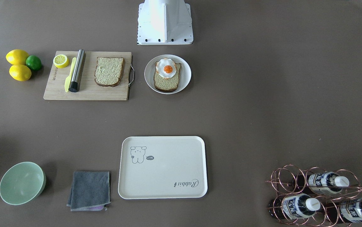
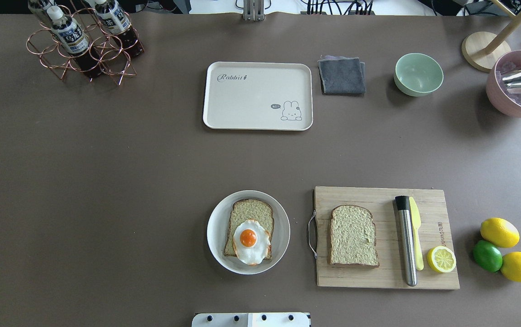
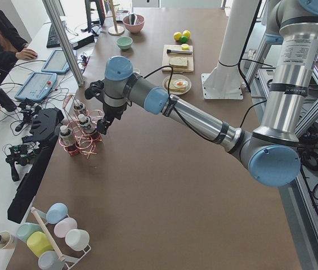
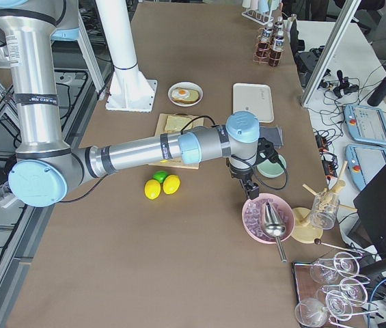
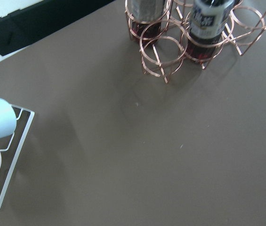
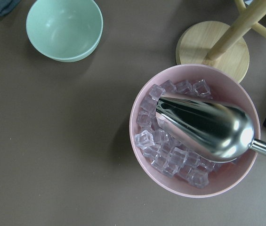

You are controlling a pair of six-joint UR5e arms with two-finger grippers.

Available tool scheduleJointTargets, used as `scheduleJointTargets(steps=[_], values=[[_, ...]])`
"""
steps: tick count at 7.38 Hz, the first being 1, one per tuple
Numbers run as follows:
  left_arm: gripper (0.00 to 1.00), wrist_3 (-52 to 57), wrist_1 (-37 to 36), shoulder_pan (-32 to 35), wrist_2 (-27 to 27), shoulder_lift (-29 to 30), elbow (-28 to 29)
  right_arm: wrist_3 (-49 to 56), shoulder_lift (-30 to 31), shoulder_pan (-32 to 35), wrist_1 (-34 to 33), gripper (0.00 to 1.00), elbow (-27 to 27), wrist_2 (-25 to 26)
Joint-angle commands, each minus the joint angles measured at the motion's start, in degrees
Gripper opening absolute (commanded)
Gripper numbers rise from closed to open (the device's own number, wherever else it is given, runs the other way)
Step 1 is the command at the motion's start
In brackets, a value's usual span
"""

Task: Make sandwich and place on tray
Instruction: 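Move the right gripper over the board's bread slice while the left arm advances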

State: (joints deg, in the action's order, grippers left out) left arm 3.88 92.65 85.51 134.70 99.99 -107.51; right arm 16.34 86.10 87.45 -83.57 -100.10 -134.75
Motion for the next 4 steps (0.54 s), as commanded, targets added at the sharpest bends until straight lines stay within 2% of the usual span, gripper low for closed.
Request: scheduleJointTargets(steps=[1,2,3,4], values=[[0.98,-17.9,5.3,-7.7,-3.3,5.0,-0.9,-9.4,-0.5,-1.2,4.5,1.0,0.4,-1.6],[0.98,-18.5,5.3,-10.5,-4.4,6.0,-0.1,-15.5,-1.9,-2.3,4.6,1.0,0.1,-2.4],[0.98,-18.7,5.3,-12.3,-7.3,5.9,-0.4,-16.2,-2.7,-3.3,4.6,1.0,-0.2,-2.7],[0.98,-28.4,5.6,-13.4,-6.9,6.0,-0.2,-16.3,-2.6,-3.9,4.7,1.0,-0.4,-4.2]])
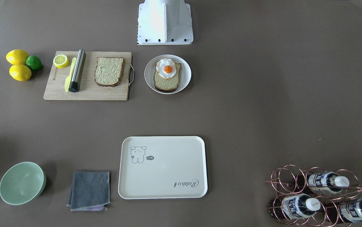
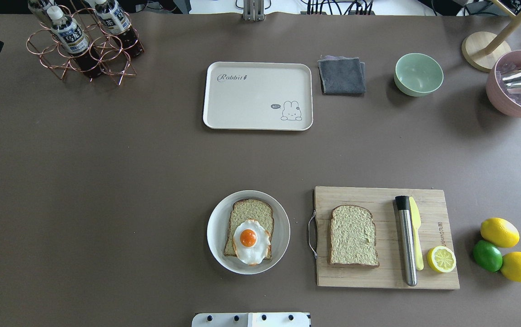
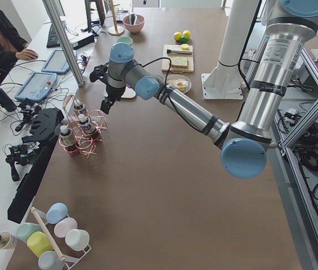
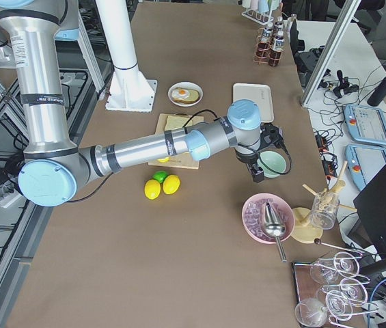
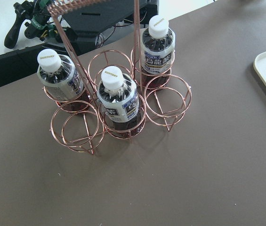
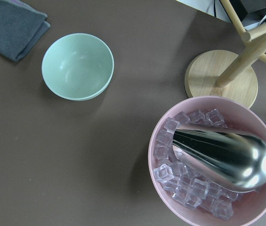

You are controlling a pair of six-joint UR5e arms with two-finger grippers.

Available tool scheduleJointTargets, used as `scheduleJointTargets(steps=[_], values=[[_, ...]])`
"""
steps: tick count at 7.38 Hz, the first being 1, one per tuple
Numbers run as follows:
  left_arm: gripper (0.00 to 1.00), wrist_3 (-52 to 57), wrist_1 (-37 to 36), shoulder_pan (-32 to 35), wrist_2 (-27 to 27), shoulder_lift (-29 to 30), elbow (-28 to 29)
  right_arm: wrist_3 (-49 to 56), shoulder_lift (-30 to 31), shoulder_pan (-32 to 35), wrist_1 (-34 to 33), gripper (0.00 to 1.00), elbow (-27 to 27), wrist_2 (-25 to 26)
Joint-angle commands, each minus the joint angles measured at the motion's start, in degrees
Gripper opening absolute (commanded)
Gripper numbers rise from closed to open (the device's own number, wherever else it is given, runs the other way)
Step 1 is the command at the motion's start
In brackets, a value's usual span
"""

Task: Make sandwich and place on tray
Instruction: 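Move the right gripper over the board's bread slice while the left arm advances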

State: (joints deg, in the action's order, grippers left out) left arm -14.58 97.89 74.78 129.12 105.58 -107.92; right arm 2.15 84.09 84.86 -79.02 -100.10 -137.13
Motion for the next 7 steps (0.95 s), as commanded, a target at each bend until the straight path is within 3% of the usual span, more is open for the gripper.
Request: scheduleJointTargets(steps=[1,5,7], values=[[0.98,-21.3,2.7,-4.4,-0.4,1.5,-0.5,-2.1,-0.4,-1.3,0.2,1.0,-0.8,-2.9],[0.98,-32.1,12.6,-10.2,-0.5,1.5,-2.0,-2.0,0.0,-2.5,0.2,1.0,-0.4,-7.0],[0.98,-42.9,17.9,-15.3,-5.5,1.5,-2.2,-7.6,0.4,-3.3,2.5,1.0,-0.1,-10.2]])
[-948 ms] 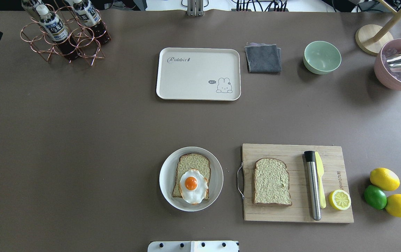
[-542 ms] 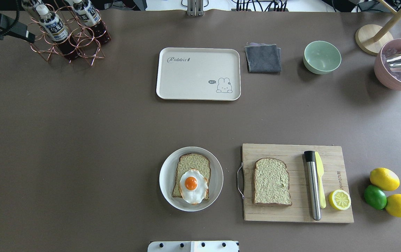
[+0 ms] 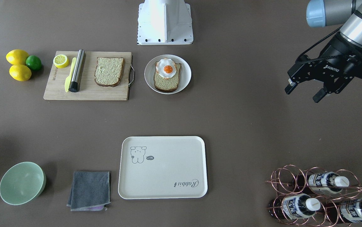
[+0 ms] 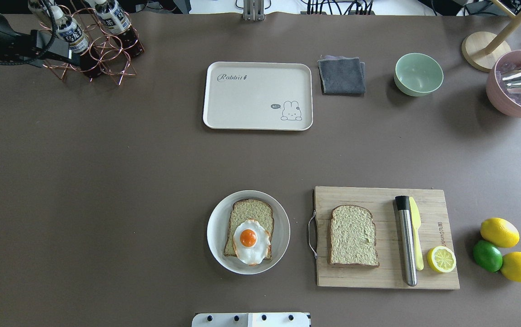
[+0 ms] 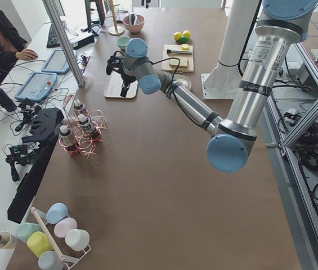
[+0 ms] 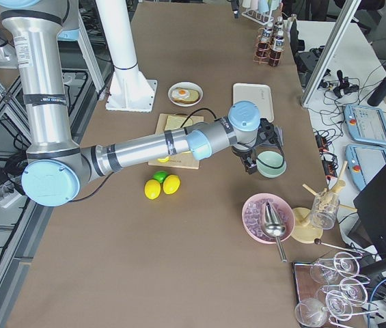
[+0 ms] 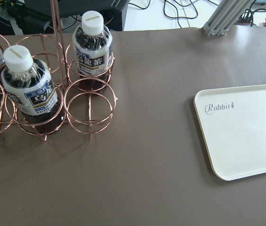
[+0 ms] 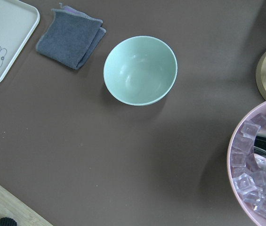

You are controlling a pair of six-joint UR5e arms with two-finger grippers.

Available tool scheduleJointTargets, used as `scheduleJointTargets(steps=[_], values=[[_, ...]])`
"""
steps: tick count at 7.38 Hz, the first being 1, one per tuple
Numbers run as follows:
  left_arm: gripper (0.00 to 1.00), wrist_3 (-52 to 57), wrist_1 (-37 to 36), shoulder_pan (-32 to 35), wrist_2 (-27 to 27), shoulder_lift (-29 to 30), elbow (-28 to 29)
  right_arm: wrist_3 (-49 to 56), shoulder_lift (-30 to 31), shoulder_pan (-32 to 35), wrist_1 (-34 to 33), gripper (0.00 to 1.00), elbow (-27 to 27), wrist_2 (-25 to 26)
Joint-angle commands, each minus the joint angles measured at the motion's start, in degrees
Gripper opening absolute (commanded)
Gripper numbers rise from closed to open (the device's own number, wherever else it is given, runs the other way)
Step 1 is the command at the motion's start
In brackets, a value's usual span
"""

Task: Make sandwich and place on tray
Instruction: 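Move the right gripper over the board's bread slice while the left arm advances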

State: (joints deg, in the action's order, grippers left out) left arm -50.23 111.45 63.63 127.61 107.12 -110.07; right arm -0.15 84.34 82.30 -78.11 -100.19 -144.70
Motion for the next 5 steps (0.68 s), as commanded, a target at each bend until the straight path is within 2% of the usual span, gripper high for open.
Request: scheduleJointTargets(steps=[1,2,3,4,5], values=[[0.98,-9.4,4.6,-7.0,-7.9,0.0,-0.5,-11.3,-0.5,-3.6,4.9,1.0,-0.4,-2.2],[0.98,-11.8,4.6,-9.3,-9.6,0.2,-1.2,-21.4,-0.8,-8.1,11.8,1.0,-0.8,-1.3],[0.98,-12.8,4.7,-10.0,-9.8,0.4,-1.8,-32.2,-0.8,-13.8,22.1,1.0,-0.8,4.4],[0.98,-15.7,5.1,-11.0,-10.3,0.5,-2.5,-42.0,-0.8,-20.0,29.4,1.0,-0.9,10.6],[0.98,-20.0,5.3,-13.2,-12.8,1.6,-2.8,-50.1,-0.8,-24.3,31.2,1.0,-2.5,14.1]])
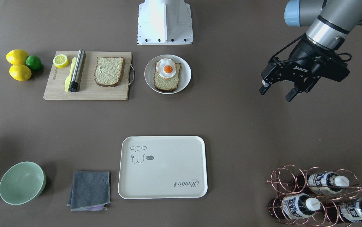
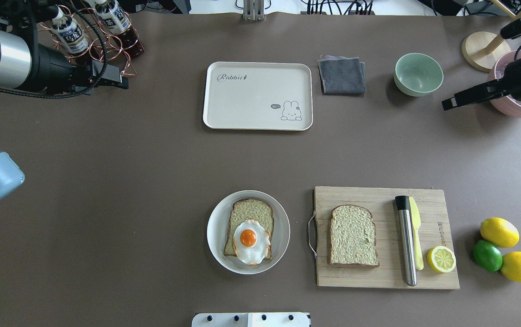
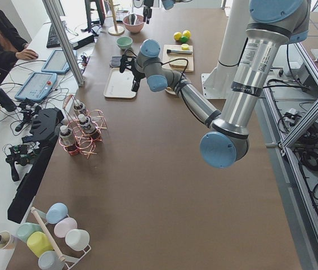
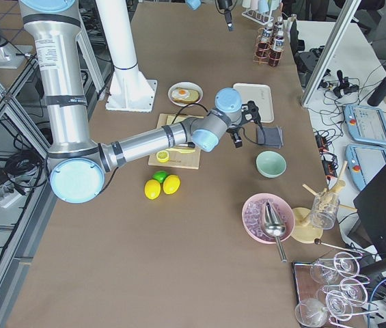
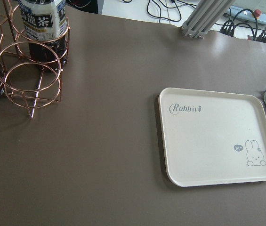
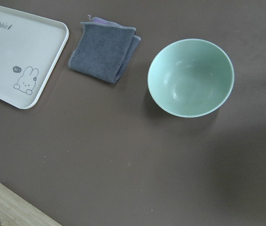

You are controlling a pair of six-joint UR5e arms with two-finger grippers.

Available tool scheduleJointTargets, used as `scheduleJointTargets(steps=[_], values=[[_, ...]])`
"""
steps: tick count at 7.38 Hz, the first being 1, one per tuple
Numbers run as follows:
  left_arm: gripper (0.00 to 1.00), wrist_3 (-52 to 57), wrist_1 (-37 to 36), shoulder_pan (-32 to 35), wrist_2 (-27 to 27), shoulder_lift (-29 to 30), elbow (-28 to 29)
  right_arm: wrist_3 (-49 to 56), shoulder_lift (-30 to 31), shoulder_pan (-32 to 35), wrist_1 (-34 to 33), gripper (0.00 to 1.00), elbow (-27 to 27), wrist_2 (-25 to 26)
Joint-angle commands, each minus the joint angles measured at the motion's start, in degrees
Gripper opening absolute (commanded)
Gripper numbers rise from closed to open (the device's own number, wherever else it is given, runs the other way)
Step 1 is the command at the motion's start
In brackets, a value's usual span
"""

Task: Make sandwich and place on tray
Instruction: 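Move the right gripper over the board's bread slice while the left arm advances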

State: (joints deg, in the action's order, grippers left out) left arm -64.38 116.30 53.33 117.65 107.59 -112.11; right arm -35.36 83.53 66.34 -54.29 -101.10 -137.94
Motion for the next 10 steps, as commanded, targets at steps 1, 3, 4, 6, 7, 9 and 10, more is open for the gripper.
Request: scheduleJointTargets(steps=[1,3,4,6,7,9,10], values=[[0.98,-7.1,0.1,-6.4,-7.2,1.1,-0.7,-22.5,0.0,-10.8,7.4,1.0,-3.2,8.3],[0.98,-10.9,0.0,-9.4,-9.3,1.0,-0.9,-36.9,0.7,-14.0,7.4,1.0,-5.8,7.9],[0.98,-12.1,-0.1,-11.6,-11.5,1.0,-1.8,-37.8,1.2,-17.0,7.4,1.0,-6.0,8.4],[0.98,-13.0,-0.1,-13.5,-14.3,0.8,-2.0,-37.8,2.9,-23.4,7.5,1.0,-6.0,12.8],[0.98,-13.0,-0.1,-13.6,-14.3,0.8,-2.0,-37.7,3.0,-27.5,7.5,1.0,-6.2,17.0],[0.98,-13.0,0.0,-13.6,-14.3,0.9,-1.9,-37.7,3.5,-31.9,7.5,1.0,-7.2,18.5],[0.98,-13.0,0.0,-13.6,-14.3,0.9,-1.7,-37.7,4.5,-32.9,7.5,1.0,-7.3,19.1]])
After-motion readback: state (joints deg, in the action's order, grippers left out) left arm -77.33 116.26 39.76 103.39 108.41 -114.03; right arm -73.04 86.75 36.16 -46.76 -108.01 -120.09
